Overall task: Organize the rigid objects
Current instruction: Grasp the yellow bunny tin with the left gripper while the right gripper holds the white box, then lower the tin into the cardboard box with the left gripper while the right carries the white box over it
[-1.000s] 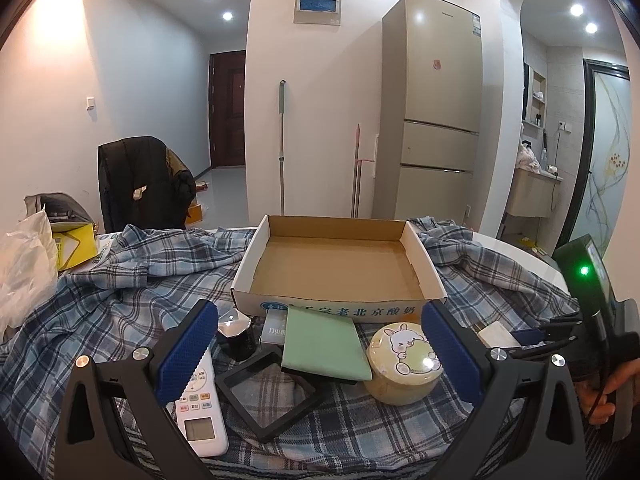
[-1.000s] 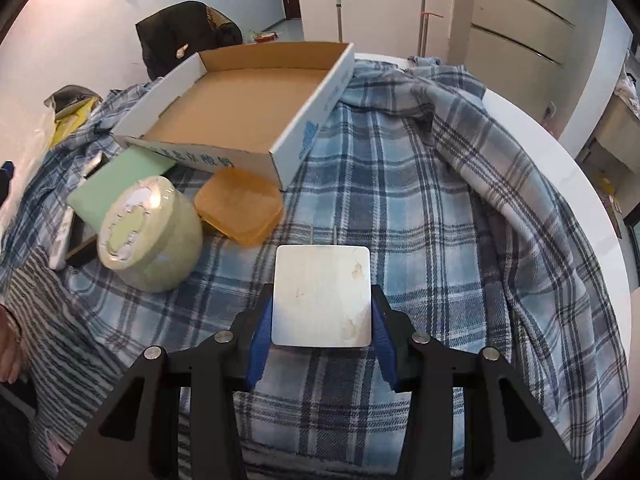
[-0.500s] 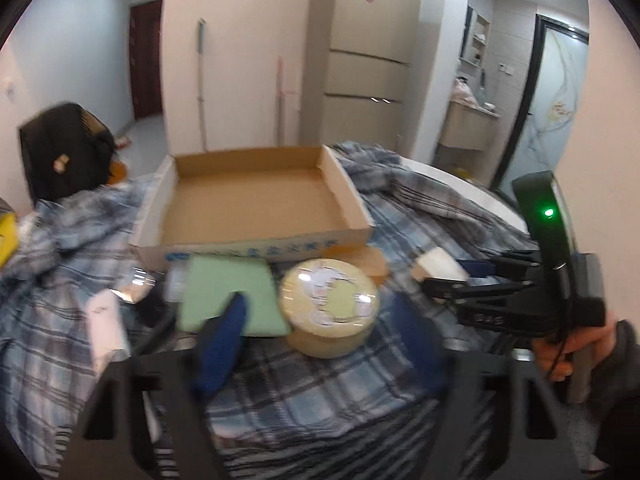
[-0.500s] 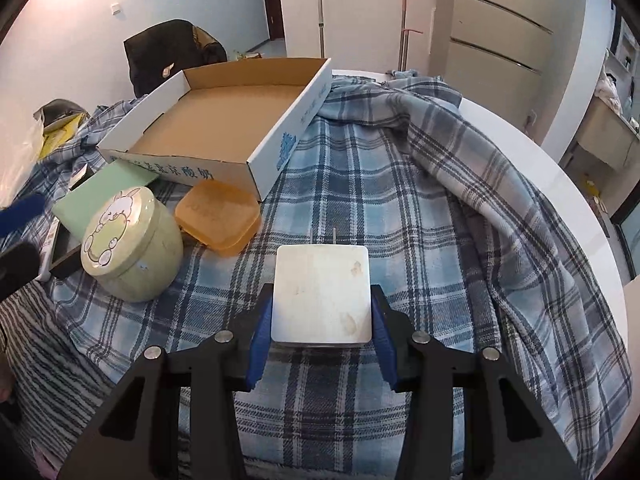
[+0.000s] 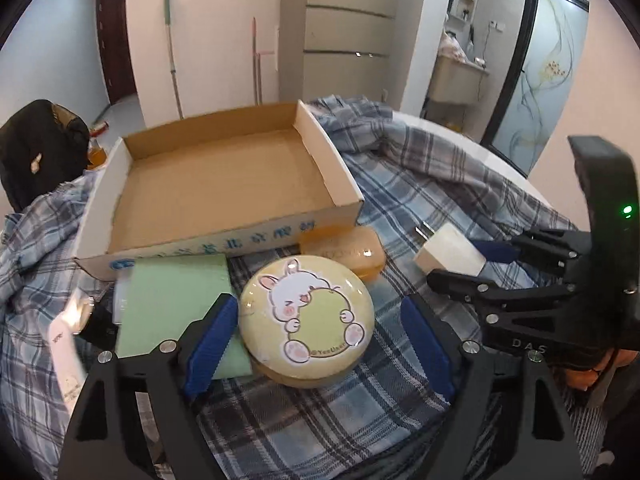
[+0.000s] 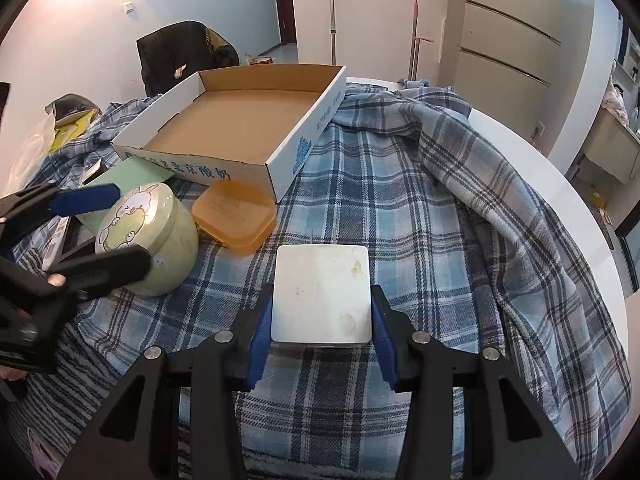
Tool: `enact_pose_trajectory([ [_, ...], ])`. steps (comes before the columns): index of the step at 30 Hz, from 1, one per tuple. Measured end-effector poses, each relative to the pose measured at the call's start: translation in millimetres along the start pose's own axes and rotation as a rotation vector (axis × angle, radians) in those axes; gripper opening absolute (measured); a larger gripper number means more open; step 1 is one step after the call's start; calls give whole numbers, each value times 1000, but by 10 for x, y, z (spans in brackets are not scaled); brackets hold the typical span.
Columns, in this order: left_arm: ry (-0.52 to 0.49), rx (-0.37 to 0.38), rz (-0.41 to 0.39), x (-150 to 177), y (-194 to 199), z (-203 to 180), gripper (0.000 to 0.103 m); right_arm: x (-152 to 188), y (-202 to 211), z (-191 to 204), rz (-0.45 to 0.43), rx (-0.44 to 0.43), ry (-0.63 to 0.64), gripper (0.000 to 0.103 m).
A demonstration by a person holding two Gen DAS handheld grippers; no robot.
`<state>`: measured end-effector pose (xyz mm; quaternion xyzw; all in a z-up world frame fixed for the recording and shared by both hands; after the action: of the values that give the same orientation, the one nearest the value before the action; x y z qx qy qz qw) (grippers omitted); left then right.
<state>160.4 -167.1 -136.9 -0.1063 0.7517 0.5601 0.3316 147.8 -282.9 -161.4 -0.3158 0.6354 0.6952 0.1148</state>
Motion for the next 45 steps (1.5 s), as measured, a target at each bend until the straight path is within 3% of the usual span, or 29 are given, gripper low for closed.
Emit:
enact_pose_trajectory([
  [7, -47, -54, 47, 30, -150, -6, 85, 7, -5, 6, 7, -1, 2, 44],
  [10, -74, -118, 52, 39, -188, -11, 85, 11, -11, 7, 11, -1, 2, 44],
  [12, -89, -129, 44, 44, -182, -26, 77, 14, -32, -1, 18, -1, 2, 44],
  [15, -68, -103, 35, 22, -160, 6, 76, 14, -44, -7, 20, 0, 2, 44],
  [21, -54, -83, -138, -160, 369, 9, 76, -30, 35, -26, -11, 12, 1, 44],
  [27, -28, -78, -194, -341, 787, 157, 76, -93, 165, -11, -4, 16, 25, 44],
  [31, -19, -142, -235, -525, 975, 361, 76, -268, 373, -5, -47, 35, 35, 44],
  [38, 30, -149, -297, -915, 989, 764, 76, -777, 584, 100, -116, 33, 39, 44],
  [42, 136, -96, -215, -1007, 679, 1088, 76, -1067, 585, 231, -127, 2, 28, 44],
  [45, 140, -129, -187, -1004, 489, 1284, 76, -1231, 481, 275, -123, 12, 20, 44],
])
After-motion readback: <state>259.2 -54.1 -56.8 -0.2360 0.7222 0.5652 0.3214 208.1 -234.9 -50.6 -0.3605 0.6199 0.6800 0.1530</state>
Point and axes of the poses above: each gripper's, at about its wrist camera, not at the fingertips, and y roughly against the way its jaws point, z to its left, x to its underside, the point moved 9 cm from there along -y, roughly the way its jaws point, and after that the axes turned 6 degrees about y, right-handed, at the moved point
